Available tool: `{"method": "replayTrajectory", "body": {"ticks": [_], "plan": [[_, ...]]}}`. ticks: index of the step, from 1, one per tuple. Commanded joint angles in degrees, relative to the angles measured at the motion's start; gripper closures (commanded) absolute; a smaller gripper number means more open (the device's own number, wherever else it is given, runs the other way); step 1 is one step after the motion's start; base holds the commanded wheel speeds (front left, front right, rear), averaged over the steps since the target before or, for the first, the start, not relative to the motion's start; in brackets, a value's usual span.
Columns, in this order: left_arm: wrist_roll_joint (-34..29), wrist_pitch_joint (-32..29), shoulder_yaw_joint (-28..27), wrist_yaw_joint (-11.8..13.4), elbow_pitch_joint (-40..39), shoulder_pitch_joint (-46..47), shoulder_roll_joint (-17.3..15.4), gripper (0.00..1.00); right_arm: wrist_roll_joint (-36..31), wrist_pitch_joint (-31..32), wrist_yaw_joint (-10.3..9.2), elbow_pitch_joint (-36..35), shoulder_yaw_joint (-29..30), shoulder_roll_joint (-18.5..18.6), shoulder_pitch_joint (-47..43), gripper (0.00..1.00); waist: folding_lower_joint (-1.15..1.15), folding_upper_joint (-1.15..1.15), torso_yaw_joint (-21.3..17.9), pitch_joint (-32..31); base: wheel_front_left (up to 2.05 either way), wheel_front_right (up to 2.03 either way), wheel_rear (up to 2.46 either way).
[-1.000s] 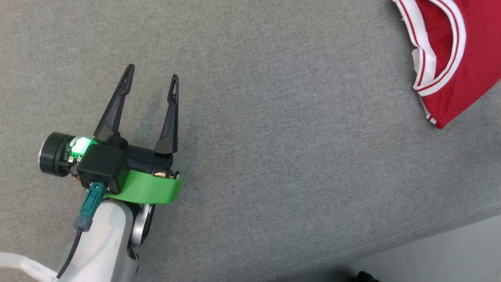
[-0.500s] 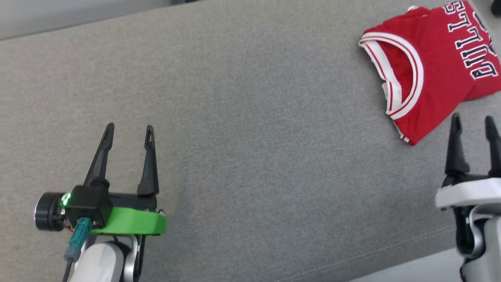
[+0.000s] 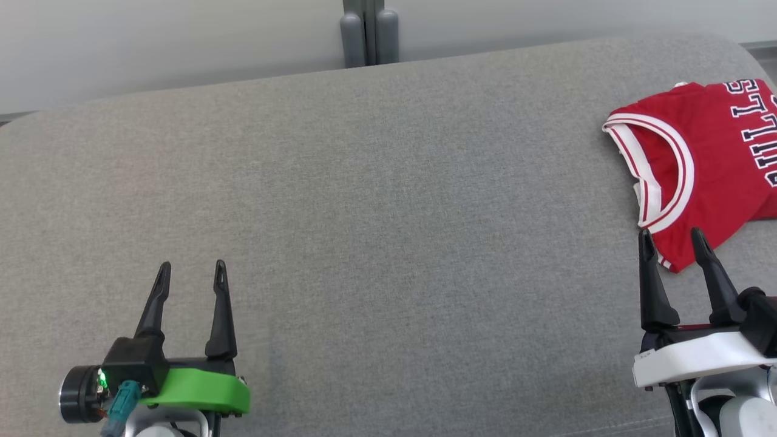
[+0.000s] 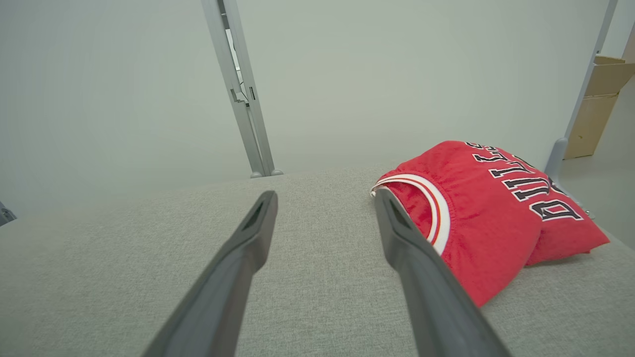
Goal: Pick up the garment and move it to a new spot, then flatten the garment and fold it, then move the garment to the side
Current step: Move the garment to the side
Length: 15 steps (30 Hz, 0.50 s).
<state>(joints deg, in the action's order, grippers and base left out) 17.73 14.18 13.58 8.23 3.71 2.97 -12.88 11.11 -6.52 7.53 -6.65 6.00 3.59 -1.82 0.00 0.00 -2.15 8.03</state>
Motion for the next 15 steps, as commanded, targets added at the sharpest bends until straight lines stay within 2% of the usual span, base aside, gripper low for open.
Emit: {"method": "replayTrajectory", "body": {"ticks": [1,15], "plan": [[0.5,0.3,-0.1,-0.1,0.4,-1.3,0.0,0.00,-0.4,0.6,-0.10,-0.7,-0.2,-0.1,-1.3,0.00,0.00,0.00,2.7,-3.4,0.00,0.00,0.00],[1.7,0.6,0.9,-0.8,3.8,-5.1,0.1,0.00,-1.8,4.3,-0.10,-4.6,-2.0,-0.5,-7.9,0.00,0.00,0.00,2.3,-7.8,0.00,0.00,0.00]]}}
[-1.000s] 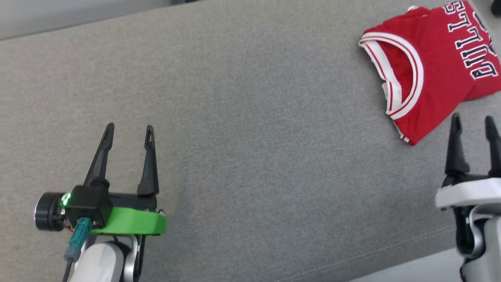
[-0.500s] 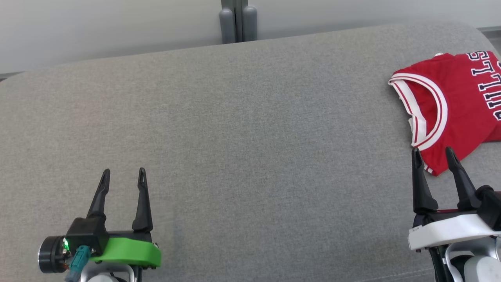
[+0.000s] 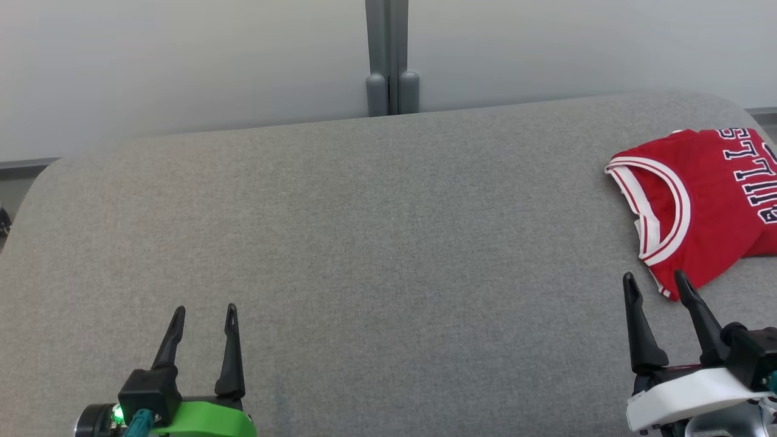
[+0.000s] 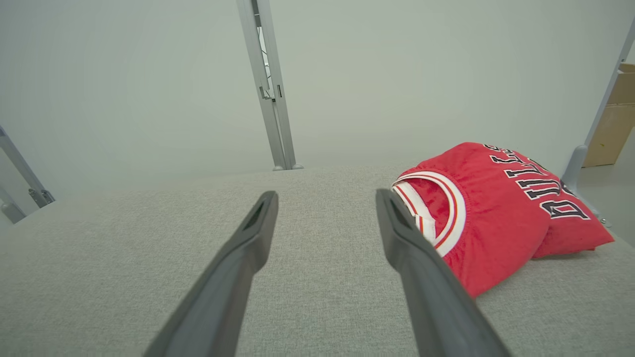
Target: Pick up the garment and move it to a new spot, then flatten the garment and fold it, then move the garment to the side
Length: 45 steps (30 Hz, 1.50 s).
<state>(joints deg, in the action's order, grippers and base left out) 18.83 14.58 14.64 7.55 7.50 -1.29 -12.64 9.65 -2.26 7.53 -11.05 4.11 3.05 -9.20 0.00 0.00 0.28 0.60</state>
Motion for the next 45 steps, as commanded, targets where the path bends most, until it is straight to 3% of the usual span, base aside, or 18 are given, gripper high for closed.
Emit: {"method": "replayTrajectory", "body": {"ticks": [1,35,36,39,45], "plan": [[0.5,0.1,-0.1,-0.2,0.4,-1.0,-0.2,0.00,-0.4,0.2,-0.10,-0.5,-0.1,0.0,-0.9,0.00,0.00,0.00,-0.2,-0.5,0.00,0.00,0.00],[0.4,0.6,0.5,-0.1,1.9,0.0,-0.8,0.00,-0.6,0.2,-0.10,-1.3,-0.1,-0.1,-2.2,0.00,0.00,0.00,0.3,-0.6,0.00,0.00,0.00],[1.0,0.2,0.5,-0.4,2.0,-0.4,-0.5,1.00,-0.3,0.5,0.00,-1.1,-0.2,-0.1,-1.7,1.00,0.00,0.00,0.3,-0.6,0.00,0.00,0.00],[1.8,-0.1,0.6,-0.6,3.2,-0.6,0.0,1.00,0.4,0.6,0.00,0.4,-0.4,-0.4,-1.9,1.00,0.00,0.00,0.3,-0.6,0.00,0.00,0.00],[8.0,-1.7,-1.1,-1.8,3.4,0.0,0.7,1.00,7.8,0.8,0.00,2.1,-0.7,0.1,-0.6,1.00,0.00,0.00,0.3,-0.6,0.00,0.00,0.00]]}}
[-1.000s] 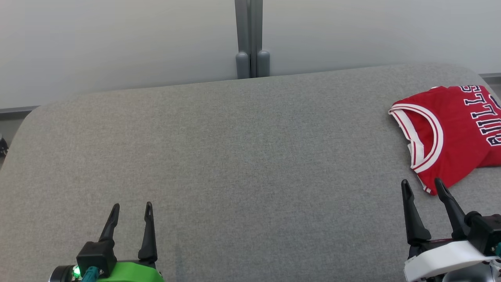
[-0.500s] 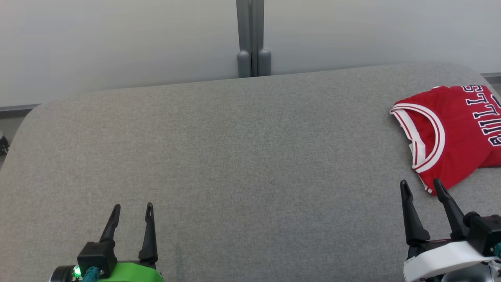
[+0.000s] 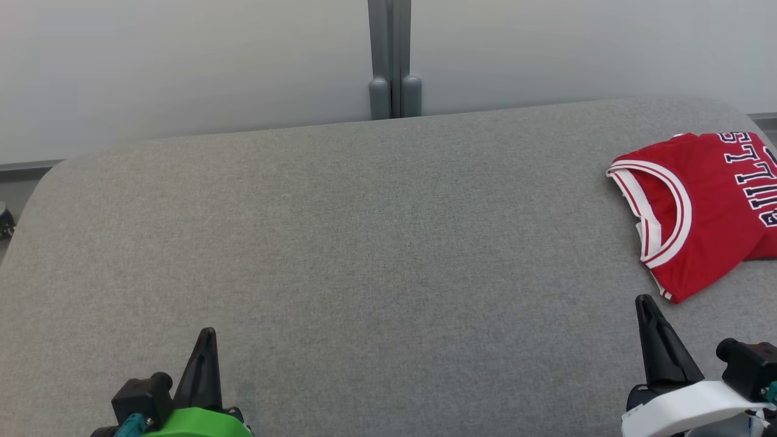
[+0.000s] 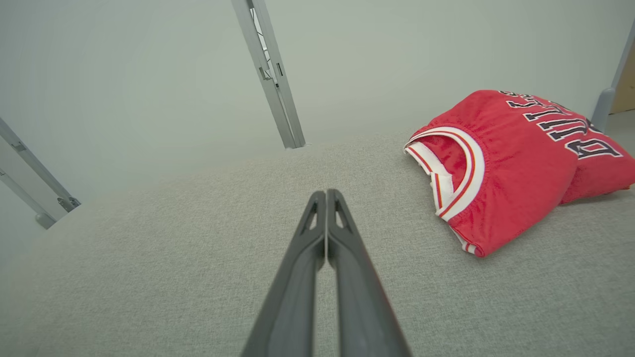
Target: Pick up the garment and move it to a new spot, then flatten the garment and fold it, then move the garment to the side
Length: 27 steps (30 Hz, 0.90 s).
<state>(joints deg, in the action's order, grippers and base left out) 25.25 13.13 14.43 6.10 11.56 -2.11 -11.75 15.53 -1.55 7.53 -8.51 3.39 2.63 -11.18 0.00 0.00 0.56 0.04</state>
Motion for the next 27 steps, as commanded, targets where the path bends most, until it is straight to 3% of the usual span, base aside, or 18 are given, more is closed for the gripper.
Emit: {"method": "replayTrajectory", "body": {"ticks": [1,27], "plan": [[2.6,-0.5,-1.2,-0.5,-0.6,1.0,-0.1,1.00,3.3,0.1,0.00,0.0,-0.1,0.6,1.7,1.00,0.00,0.00,0.0,0.0,0.00,0.00,0.00],[24.3,-6.4,-7.3,-4.9,0.5,3.7,2.5,1.00,28.9,1.4,-0.02,7.4,-0.8,1.8,7.1,1.00,0.00,0.00,-0.1,0.0,0.00,0.00,0.00]]}}
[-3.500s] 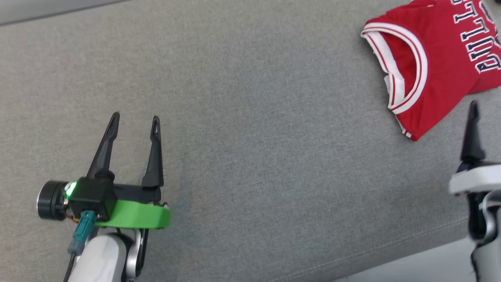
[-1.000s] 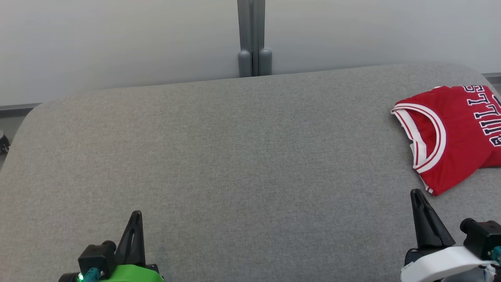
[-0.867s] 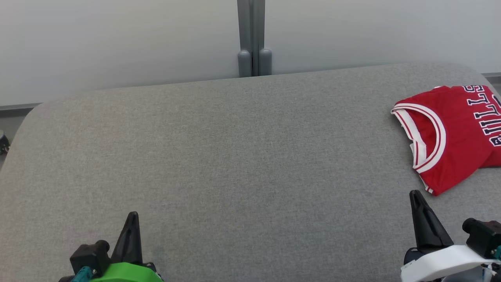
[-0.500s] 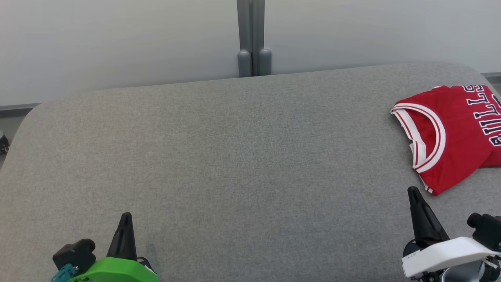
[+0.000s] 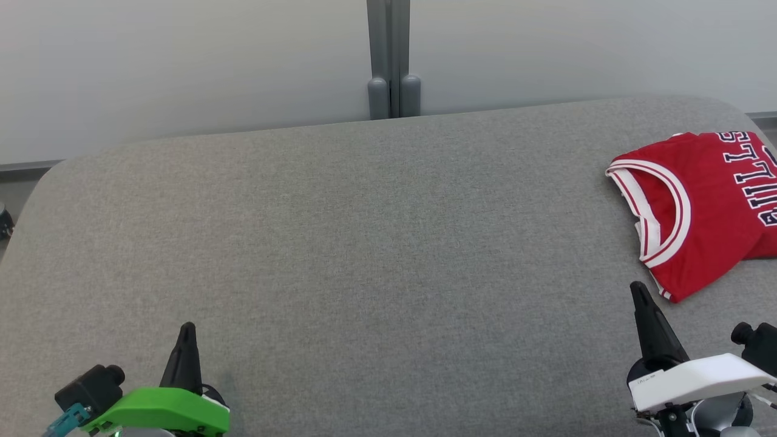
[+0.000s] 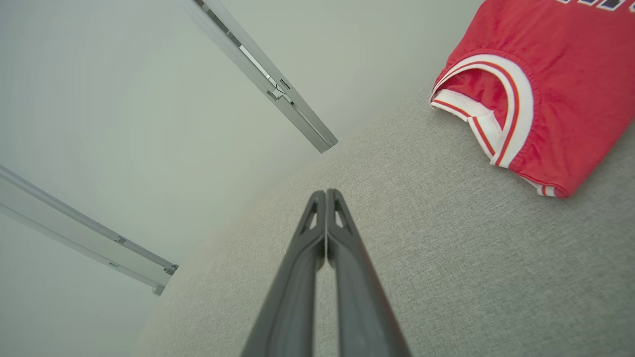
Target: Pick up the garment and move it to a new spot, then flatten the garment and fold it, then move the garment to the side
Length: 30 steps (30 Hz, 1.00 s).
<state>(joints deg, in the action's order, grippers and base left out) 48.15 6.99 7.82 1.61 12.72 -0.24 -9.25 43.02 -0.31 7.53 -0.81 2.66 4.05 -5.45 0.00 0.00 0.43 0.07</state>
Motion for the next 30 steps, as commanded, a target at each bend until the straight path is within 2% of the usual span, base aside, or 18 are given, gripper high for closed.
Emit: {"method": "replayTrajectory", "body": {"ticks": [1,30], "plan": [[2.0,-0.5,-0.8,-0.5,-0.6,1.9,0.1,1.00,2.2,0.2,-0.02,-0.1,0.0,0.4,1.5,1.00,0.00,0.00,0.0,0.0,0.00,0.00,0.00],[19.5,-5.5,-6.1,-4.1,0.1,4.0,2.4,1.00,22.6,1.8,-0.03,5.9,0.3,0.8,5.7,1.00,0.00,0.00,-0.1,0.0,0.00,0.00,0.00]]}}
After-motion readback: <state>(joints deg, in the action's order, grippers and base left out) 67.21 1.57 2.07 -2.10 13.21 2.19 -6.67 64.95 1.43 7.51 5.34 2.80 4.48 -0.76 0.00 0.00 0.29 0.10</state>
